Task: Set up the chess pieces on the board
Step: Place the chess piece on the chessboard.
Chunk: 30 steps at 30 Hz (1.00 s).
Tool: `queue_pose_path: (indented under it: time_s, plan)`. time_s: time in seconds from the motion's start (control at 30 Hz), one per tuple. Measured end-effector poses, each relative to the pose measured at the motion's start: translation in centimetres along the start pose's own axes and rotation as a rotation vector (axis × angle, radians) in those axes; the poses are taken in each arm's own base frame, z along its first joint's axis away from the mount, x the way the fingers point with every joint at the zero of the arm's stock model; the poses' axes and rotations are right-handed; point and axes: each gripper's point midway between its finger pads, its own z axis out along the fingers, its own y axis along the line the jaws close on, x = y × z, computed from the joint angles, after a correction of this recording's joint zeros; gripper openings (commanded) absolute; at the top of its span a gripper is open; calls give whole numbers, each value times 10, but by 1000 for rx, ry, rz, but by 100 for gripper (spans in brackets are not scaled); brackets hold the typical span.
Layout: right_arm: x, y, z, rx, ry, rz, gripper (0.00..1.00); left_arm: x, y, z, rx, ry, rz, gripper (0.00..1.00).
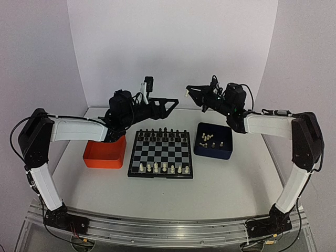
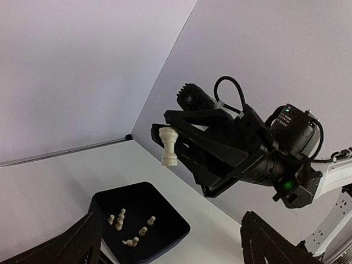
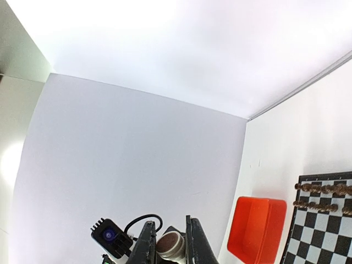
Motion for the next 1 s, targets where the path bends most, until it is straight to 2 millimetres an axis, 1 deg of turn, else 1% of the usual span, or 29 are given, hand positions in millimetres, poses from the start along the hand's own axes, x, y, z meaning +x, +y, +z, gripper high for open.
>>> queue_pose_path:
  time_s: [0.1, 0.2, 0.37, 0.53, 0.77, 0.9, 1.0]
  plan:
    - [14, -3, -3, -32, 16, 33, 4, 1, -4, 3, 38, -17, -37, 79]
    - [22, -7, -6, -49, 22, 63, 3, 1, -8, 7, 88, -46, -83, 74]
    - [24, 9, -8, -118, 26, 73, 4, 8, -11, 19, 157, -37, -144, 68]
    - [27, 19, -8, -157, 32, 67, 4, 19, -13, 24, 191, -12, -193, 59]
    - [37, 28, -8, -186, 60, 91, 4, 16, -22, 33, 252, -33, -234, 47]
    - [43, 32, -7, -197, 72, 94, 4, 16, -25, 33, 275, -42, -255, 43]
    - [46, 34, -6, -204, 78, 93, 4, 10, -29, 31, 294, -66, -261, 38]
